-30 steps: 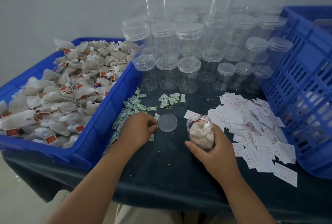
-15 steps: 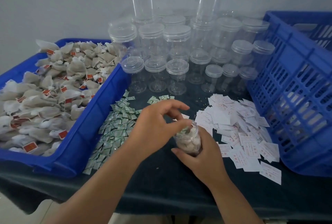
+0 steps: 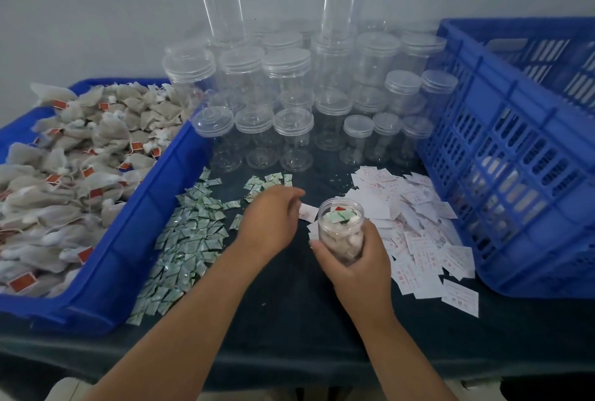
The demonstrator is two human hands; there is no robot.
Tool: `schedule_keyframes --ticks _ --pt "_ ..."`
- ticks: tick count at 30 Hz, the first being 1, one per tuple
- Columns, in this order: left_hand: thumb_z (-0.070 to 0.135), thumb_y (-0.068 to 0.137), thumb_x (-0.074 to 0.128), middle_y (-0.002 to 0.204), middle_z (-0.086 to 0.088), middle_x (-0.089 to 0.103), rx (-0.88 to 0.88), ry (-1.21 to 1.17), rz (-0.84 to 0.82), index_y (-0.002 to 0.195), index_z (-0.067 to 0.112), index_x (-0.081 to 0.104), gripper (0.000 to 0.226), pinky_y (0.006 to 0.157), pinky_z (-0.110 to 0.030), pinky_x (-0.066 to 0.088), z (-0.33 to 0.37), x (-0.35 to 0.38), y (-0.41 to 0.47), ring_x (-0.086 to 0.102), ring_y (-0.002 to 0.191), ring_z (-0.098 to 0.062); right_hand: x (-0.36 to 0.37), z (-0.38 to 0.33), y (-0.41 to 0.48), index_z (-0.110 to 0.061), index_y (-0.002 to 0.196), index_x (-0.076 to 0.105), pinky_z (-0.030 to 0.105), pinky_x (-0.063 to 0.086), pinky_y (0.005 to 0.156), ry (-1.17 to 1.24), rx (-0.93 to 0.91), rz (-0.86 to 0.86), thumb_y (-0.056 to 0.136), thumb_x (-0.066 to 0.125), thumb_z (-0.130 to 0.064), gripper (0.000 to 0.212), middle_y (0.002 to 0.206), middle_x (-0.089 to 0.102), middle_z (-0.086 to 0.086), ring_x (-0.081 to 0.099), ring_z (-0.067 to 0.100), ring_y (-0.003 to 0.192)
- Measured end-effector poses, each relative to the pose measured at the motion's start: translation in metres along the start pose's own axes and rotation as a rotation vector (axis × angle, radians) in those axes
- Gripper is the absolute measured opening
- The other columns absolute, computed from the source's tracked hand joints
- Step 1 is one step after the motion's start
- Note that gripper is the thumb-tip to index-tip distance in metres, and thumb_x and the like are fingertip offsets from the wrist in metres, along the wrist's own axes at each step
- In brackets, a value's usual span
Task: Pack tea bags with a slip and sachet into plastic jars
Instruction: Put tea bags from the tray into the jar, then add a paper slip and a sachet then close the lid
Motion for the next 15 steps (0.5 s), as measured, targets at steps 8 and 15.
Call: schedule_keyframes --ticks 8,15 --pt "0.030 0.091 0.070 0.122 0.004 0.076 0.006 0.076 -0.064 0.136 0.030 0.067 0.046 0.092 -0.033 0.051 -0.007 0.026 0.033 0.068 0.114 -0.022 0.001 -0.001 0.005 -0.050 0.112 0.064 0.011 0.052 0.080 0.031 0.072 0.023 0.073 0.087 -0.055 0.046 0.108 0.075 -0.021 0.072 0.003 0.101" --pt "0.016 0.085 0.084 0.092 0.005 0.075 -0.273 -0.708 0.042 0.112 0.026 0.075 0.031 0.066 -0.015 0.054 0.011 -0.016 0.019 0.071 0.081 -0.010 0.002 0.005 0.004 -0.034 0.114 0.068 0.034 0.060 0.091 -0.002 0.101 -0.014 0.070 0.086 -0.059 0.054 0.109 0.075 -0.017 0.071 0.007 0.105"
Point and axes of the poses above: each hand's wrist, its own y-axis towards the middle knuckle, its own x-axis out of the palm, z = x × y, the point moved 2 cm from there along y, towards the middle knuckle
